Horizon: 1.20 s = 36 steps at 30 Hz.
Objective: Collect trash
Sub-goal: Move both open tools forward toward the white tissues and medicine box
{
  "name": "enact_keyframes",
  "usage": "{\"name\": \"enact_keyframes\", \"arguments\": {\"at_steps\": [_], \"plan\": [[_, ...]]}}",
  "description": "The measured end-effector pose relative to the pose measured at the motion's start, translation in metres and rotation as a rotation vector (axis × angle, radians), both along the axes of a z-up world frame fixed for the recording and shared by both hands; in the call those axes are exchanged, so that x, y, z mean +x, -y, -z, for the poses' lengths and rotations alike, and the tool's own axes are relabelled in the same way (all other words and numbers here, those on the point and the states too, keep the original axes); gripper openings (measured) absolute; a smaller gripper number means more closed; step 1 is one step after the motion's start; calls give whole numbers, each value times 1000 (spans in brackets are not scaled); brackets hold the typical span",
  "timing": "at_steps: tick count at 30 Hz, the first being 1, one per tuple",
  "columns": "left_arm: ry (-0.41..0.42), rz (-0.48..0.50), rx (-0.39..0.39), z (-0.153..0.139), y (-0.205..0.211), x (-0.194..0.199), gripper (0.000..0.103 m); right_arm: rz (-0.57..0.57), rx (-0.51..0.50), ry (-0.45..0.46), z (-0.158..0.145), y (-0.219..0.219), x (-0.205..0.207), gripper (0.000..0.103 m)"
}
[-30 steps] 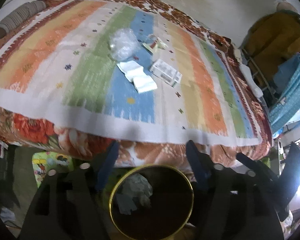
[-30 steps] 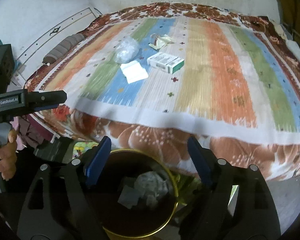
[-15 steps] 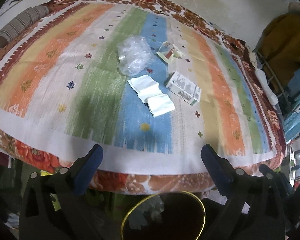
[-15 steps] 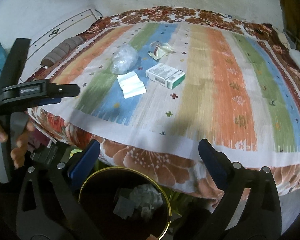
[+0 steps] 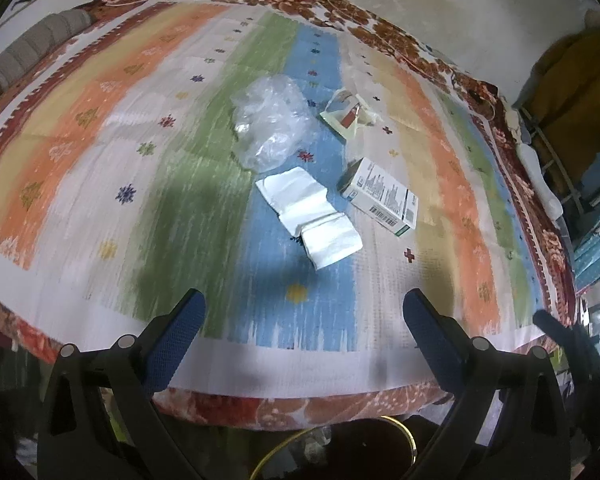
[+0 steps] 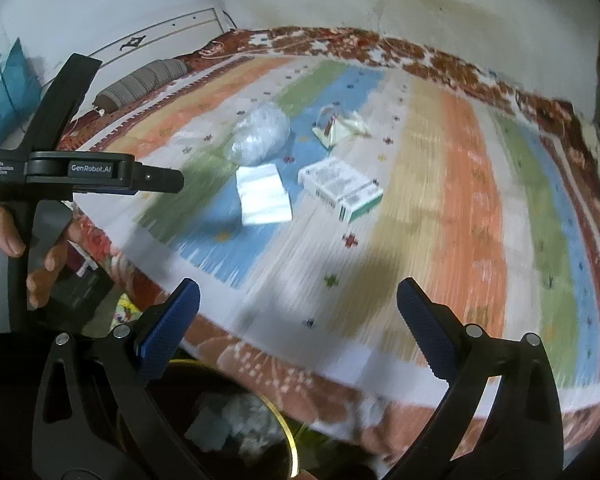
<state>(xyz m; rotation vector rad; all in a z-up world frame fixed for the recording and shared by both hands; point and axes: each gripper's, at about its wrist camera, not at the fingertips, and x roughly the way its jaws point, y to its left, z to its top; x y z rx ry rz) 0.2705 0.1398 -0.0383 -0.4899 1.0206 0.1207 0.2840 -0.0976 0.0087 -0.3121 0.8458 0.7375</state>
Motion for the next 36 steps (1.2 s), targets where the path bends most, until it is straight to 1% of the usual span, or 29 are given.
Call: {"name": "enact_keyframes", "arguments": {"at_steps": [1, 4, 9, 14, 18, 23, 30, 36], "plan": [[-1, 19, 4, 0, 1, 2, 97, -19, 4, -24, 4, -2, 5, 94], [2, 85, 39, 1, 8, 7, 97, -33, -9, -42, 11, -3, 15, 94], [1, 173, 143, 12, 13, 19, 97, -67, -33, -23, 18, -8, 29, 94], [23, 248, 195, 23, 12, 26, 97, -98, -45, -24, 21, -13, 48, 94], [45, 283, 199, 29, 8, 30, 97, -149, -77, -19, 28, -22, 63, 94], [74, 317, 180, 36, 8, 38, 97, -196, -108, -36, 37, -33, 87, 94], [79, 375, 226, 43, 19, 52, 97, -249, -147, -58, 54, -45, 116, 94], [78, 398, 175, 50, 11, 58, 97, -307, -154, -64, 56, -59, 140, 94]]}}
